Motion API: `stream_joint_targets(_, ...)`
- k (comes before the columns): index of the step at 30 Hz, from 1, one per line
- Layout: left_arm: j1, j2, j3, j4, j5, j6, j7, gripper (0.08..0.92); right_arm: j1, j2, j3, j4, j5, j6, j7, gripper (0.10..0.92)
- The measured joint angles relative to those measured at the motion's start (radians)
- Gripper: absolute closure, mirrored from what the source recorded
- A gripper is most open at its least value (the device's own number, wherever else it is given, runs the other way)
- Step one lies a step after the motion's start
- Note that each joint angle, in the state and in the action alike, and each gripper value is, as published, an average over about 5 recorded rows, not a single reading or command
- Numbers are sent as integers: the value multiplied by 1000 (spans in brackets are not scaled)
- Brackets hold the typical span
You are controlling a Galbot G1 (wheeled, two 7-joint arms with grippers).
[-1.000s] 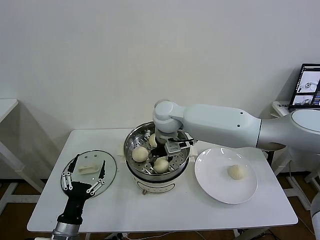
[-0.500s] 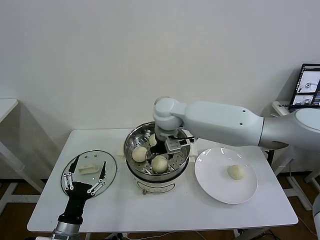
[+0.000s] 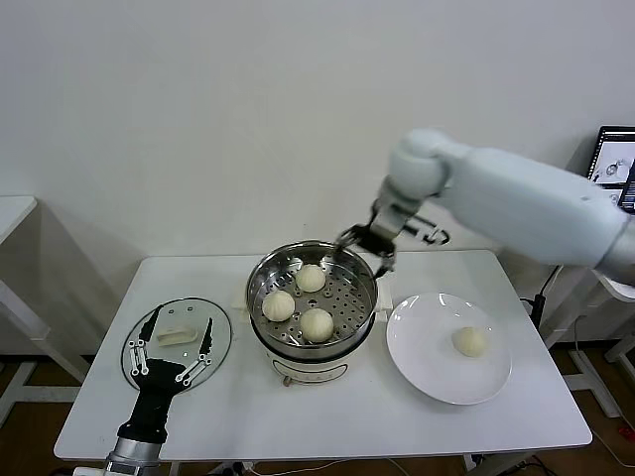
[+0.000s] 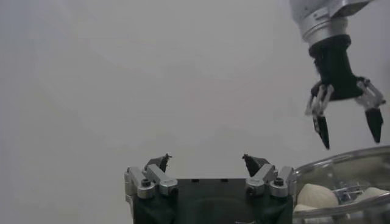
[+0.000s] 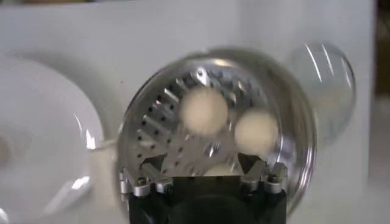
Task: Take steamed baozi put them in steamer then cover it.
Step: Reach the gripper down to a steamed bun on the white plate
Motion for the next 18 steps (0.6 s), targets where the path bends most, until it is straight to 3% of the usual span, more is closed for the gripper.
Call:
stream_joint_targets(8, -4, -2, 8, 1, 0, 8, 0, 177, -69, -116, -12, -142, 70, -173, 1, 203)
stream_joint_targets(18, -1, -4, 5, 1, 2, 8, 0, 177, -201, -198, -9, -202, 79, -269, 27, 203)
